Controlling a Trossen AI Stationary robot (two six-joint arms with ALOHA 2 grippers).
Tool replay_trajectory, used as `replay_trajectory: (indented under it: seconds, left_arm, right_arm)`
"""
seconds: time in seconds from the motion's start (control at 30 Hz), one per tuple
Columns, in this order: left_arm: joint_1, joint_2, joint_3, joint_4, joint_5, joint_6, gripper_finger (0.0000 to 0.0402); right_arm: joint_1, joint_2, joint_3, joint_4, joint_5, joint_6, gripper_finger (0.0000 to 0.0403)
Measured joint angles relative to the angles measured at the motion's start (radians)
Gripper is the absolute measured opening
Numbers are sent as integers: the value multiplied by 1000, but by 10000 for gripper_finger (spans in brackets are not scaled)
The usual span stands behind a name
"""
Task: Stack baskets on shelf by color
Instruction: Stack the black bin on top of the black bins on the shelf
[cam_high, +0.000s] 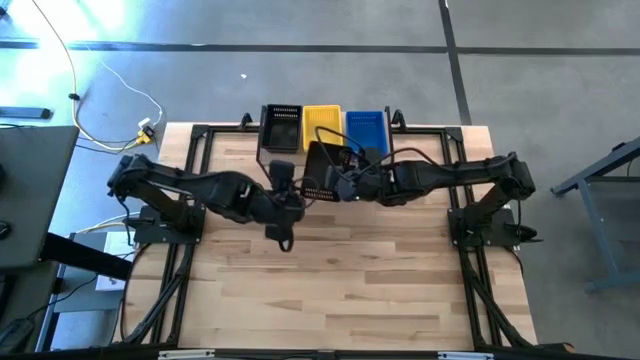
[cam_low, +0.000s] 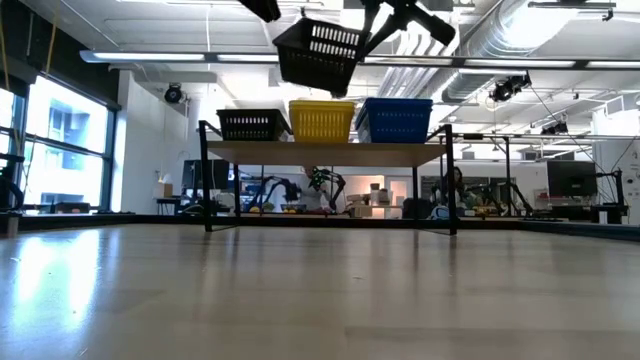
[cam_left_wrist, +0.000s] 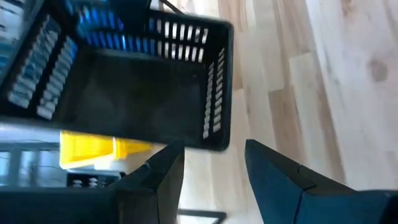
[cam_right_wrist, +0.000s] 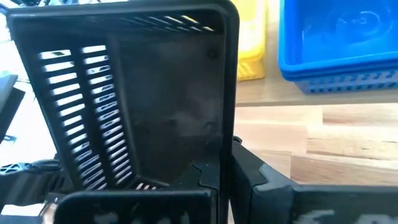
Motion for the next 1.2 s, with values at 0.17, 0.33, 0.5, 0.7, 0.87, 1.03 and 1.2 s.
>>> replay_trajectory:
  seconds: [0.17,0.33,0.5,0.7,0.87,1.03,1.2]
  left_arm:
    - [-10,45,0,38,-65,66,161]
    - [-9,88,-2,22,-91,81,161]
    - [5,135,-1,0,-169,114,161]
    - [-2,141,-1,15,-178,133,147]
    - [0,141,-1,12,-171,133,90]
    - [-2,141,-1,13,-127,133,15]
    - [-2,141,-1,14,-123,133,10]
  right_arm:
    - [-11,0,0,72,-5,-52,0]
    - [-11,0,-1,100,-3,-73,0]
    - [4,0,-1,116,-7,-73,0]
    - [23,0,-1,88,-5,-49,0]
    - [23,0,-1,89,2,-55,0]
    - [23,0,-1,90,1,-61,0]
    - [23,0,-1,98,19,-103,2]
